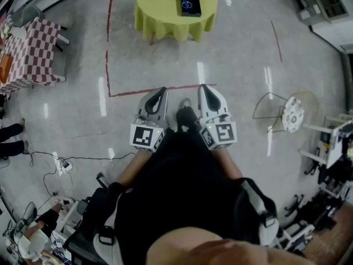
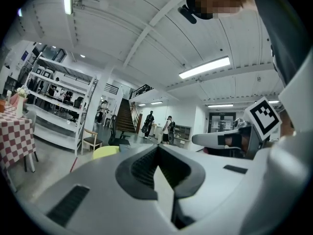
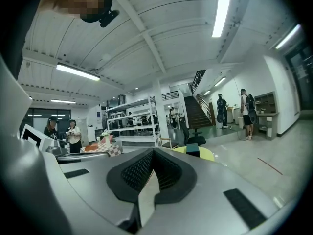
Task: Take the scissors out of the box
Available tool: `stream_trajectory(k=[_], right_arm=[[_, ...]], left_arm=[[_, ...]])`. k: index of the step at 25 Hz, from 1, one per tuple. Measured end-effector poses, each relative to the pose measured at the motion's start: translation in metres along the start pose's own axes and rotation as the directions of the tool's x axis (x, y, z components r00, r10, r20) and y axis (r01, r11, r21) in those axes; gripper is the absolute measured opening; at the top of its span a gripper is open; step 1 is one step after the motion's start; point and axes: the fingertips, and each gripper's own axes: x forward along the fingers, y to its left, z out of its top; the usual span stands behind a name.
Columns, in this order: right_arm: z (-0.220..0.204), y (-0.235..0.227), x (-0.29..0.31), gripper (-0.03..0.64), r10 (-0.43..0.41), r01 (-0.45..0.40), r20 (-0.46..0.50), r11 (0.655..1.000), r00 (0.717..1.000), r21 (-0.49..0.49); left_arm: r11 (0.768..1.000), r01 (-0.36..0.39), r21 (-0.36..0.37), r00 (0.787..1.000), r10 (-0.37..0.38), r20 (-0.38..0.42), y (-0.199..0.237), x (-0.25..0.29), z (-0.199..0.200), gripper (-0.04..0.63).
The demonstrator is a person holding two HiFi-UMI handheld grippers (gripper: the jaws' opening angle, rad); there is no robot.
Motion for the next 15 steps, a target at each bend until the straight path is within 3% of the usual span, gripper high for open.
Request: stream_trajectory(k=[8,15], right_arm=[[-0.003,-0.022,0.049,-0.002,0.01,-0.01,-0.008,1.0,1.0,0.025],[0.009,-0.069,0.123,-0.002,0.029,-0.029,0.003,0.999,1.0,0.031]], left_arm=[[1.0,-0.002,-0.011,0.999,0.001,-0.048,0.027,0.04,-0.007,-0.003],[0.999,-0.03,0.012,0.997,0.031,-0.065,0.063,0.117,0.003,-0.003]])
